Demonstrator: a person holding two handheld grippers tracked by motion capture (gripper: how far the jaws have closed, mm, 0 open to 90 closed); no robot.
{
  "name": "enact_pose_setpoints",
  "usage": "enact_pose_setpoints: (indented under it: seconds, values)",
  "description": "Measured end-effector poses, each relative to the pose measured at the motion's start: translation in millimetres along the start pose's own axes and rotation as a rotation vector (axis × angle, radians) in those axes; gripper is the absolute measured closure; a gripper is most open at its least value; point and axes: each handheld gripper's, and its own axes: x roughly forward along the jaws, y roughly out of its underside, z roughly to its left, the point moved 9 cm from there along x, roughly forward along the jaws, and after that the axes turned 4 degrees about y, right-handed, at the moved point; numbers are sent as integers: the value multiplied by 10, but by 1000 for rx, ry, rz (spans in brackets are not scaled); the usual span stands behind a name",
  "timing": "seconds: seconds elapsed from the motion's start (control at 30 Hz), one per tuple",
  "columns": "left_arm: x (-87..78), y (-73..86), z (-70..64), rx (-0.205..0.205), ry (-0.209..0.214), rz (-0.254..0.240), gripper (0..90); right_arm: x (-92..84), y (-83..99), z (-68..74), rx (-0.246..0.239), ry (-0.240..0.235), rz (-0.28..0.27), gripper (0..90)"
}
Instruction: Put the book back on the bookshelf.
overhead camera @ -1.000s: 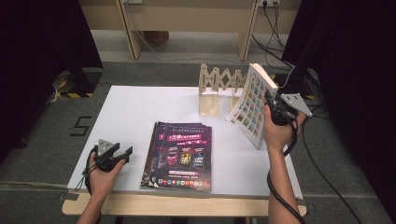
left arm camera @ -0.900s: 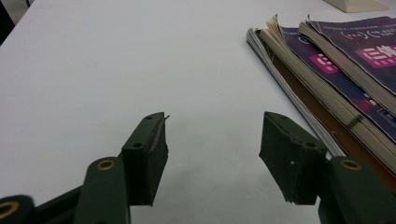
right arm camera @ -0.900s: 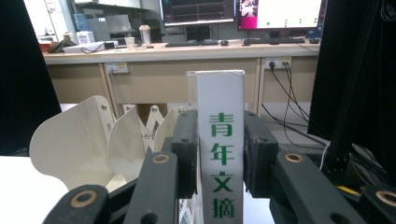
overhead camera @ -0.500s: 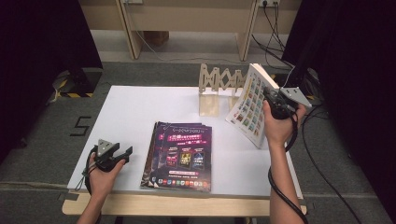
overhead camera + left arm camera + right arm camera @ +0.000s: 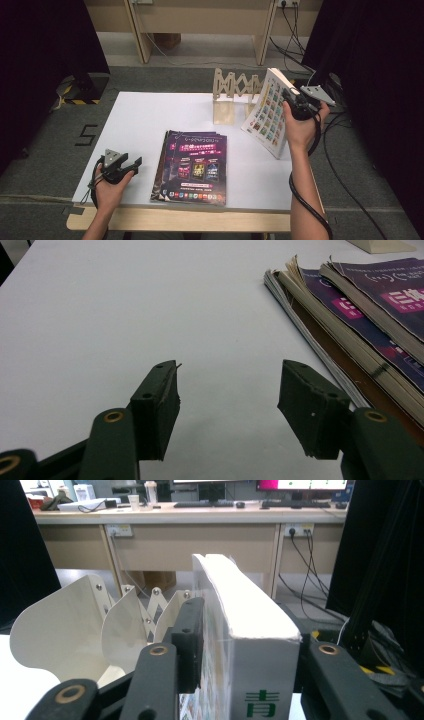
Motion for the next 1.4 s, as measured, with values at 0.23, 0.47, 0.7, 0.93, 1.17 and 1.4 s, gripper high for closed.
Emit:
enact_pose_setpoints:
  seconds: [0.23, 0.47, 0.7, 0.93, 1.17, 1.4]
  values:
    - [0, 1, 0, 3, -1, 1, 404, 24, 6, -14, 4, 15, -17, 679]
    - [1, 2, -1, 3, 2, 3, 404, 61, -2, -24, -8, 16, 16, 686]
    - [1, 2, -3, 6, 1, 3, 403, 87, 0, -44, -2, 21, 46, 710]
    - [3, 3, -6, 8, 4, 5, 403, 88, -10, -45, -2, 17, 114, 743]
    - [4, 4, -6, 8, 6, 8, 402, -1, -26, -5, 25, 1, 86, 746]
    - [11, 7, -15, 20, -1, 14, 404, -145, -99, 37, 68, -29, 41, 748]
